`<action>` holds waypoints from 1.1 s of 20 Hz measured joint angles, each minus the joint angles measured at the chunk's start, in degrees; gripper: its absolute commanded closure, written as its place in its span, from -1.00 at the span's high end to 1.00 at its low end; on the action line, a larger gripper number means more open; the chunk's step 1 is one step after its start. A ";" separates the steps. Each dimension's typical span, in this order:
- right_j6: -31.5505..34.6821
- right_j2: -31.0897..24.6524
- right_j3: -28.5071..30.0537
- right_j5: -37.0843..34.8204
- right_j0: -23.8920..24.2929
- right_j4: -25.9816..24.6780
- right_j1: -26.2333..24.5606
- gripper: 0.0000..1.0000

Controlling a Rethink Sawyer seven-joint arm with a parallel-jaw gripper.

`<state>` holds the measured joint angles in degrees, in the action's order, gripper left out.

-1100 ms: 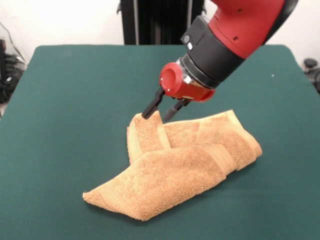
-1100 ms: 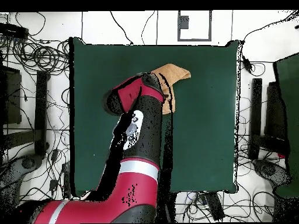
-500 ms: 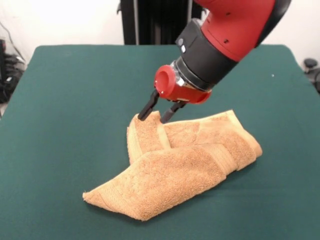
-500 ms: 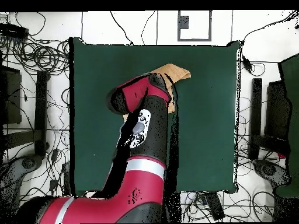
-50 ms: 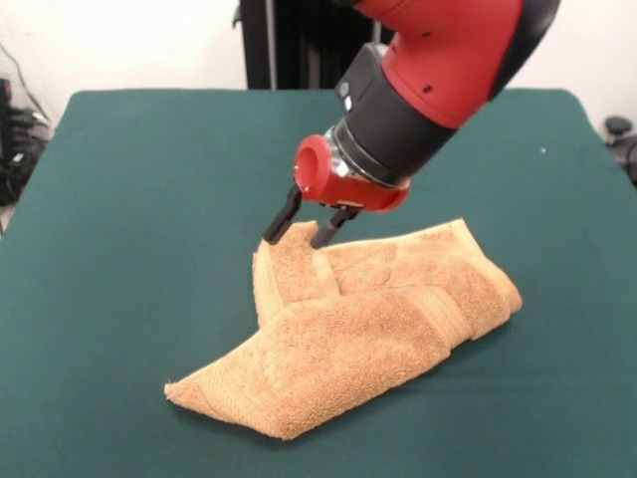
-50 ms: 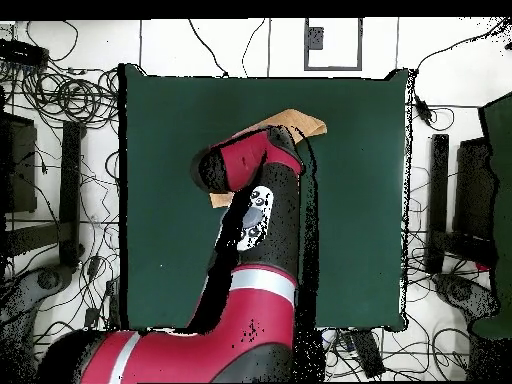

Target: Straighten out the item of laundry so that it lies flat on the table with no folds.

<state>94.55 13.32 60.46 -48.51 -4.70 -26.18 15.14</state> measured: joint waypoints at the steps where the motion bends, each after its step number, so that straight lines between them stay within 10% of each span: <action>1: 0.00 -0.07 0.00 0.00 0.20 0.22 -0.13 1.00; 22: -0.01 -4.69 -0.08 -0.04 4.57 4.62 -3.14 1.00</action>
<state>94.54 8.63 60.38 -48.55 -0.12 -21.56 12.00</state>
